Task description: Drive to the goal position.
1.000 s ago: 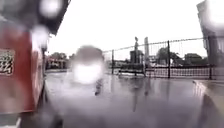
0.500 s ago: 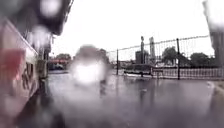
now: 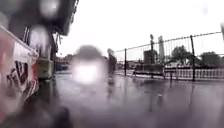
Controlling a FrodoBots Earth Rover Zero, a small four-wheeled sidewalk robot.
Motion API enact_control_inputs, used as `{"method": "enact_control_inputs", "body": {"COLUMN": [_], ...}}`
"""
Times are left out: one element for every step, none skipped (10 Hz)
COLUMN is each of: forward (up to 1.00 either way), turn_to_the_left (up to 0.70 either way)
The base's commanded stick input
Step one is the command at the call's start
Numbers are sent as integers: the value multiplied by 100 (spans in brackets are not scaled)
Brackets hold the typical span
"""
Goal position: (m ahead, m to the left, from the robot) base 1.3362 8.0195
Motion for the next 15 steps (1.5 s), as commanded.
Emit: {"method": "enact_control_inputs", "body": {"forward": [100,100,100,100,100,100,100,100,100,100,100,100,100,100,100], "turn_to_the_left": [0,0,0,0,38,40,40,40,40,40,40,40,40,40,31]}}
